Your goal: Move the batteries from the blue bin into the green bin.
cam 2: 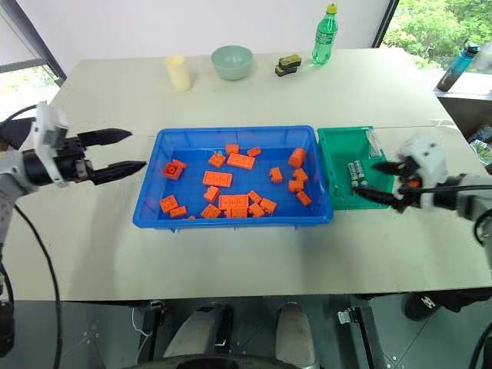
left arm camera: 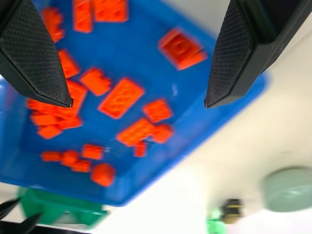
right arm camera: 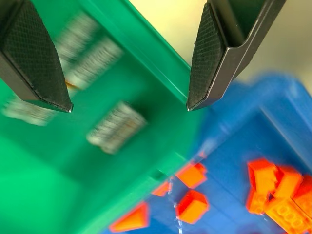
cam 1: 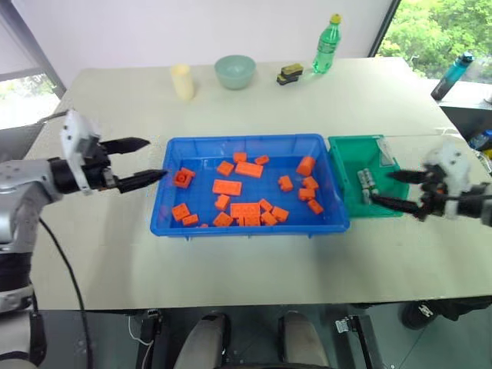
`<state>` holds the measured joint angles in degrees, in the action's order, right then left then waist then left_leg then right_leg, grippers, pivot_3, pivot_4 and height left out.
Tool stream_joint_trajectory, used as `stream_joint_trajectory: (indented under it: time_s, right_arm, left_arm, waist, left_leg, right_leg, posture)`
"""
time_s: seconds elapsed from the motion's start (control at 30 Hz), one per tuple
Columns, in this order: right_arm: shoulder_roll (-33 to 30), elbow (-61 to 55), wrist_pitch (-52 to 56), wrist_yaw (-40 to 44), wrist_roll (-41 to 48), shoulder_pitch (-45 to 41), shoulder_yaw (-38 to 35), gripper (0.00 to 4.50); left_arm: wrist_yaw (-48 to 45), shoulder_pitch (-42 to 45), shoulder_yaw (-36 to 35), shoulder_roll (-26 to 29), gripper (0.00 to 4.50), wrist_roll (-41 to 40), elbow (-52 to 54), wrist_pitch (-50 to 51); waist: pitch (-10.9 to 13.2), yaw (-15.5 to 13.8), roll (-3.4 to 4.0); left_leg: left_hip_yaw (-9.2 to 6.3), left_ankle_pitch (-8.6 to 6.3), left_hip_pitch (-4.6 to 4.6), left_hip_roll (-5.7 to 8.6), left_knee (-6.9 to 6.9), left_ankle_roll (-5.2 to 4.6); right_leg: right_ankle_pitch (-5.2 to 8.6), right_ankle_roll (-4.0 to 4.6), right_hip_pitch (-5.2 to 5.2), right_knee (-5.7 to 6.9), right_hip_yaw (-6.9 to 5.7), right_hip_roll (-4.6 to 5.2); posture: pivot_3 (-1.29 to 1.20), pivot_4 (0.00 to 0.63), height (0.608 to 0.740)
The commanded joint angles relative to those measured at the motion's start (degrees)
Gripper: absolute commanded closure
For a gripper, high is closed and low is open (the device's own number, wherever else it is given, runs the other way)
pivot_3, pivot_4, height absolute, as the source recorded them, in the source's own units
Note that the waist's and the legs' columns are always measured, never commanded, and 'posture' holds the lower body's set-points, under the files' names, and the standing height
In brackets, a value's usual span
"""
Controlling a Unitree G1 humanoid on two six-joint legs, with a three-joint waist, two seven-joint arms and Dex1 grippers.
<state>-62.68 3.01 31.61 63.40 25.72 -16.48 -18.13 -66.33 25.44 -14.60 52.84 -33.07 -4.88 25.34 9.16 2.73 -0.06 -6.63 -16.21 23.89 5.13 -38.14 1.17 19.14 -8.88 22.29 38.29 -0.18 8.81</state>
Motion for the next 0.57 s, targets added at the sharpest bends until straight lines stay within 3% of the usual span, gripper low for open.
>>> stream_joint_trajectory:
  time_s: [0.03,0.3,0.57]
  right_arm:
    - [-4.76,9.46,-7.08,6.55,0.34,-3.61,-4.86,0.67]
    - [-10.28,24.66,-17.01,18.25,-3.18,-4.15,-2.68,0.67]
    - [-8.18,22.94,-16.5,19.56,-1.22,-6.85,-3.04,0.67]
  left_arm:
    - [-1.28,0.66,-4.01,2.94,0.0,0.28,-3.02,-1.68]
    - [-5.12,1.39,-4.89,7.8,0.0,3.23,-10.84,-6.7]
    - [-7.9,4.5,-4.0,8.53,0.0,2.09,-11.31,-4.22]
  waist:
    - [0.01,0.0,0.01]
    - [0.01,0.04,0.03]
    - [0.01,0.42,0.04]
  left_leg:
    - [0.0,0.0,-0.01,-0.01,0.0,0.0]
    - [-0.01,0.0,-0.02,0.0,0.02,0.0]
    - [-0.01,0.0,-0.03,-0.02,0.01,0.0]
  right_leg:
    - [0.0,0.0,0.01,-0.01,0.0,-0.01]
    - [0.0,0.0,-0.03,-0.05,-0.01,0.0]
    - [0.0,-0.01,-0.02,0.01,-0.01,0.0]
  posture:
    - [0.0,0.15,0.73]
    - [0.0,0.15,0.73]
    - [0.0,0.15,0.73]
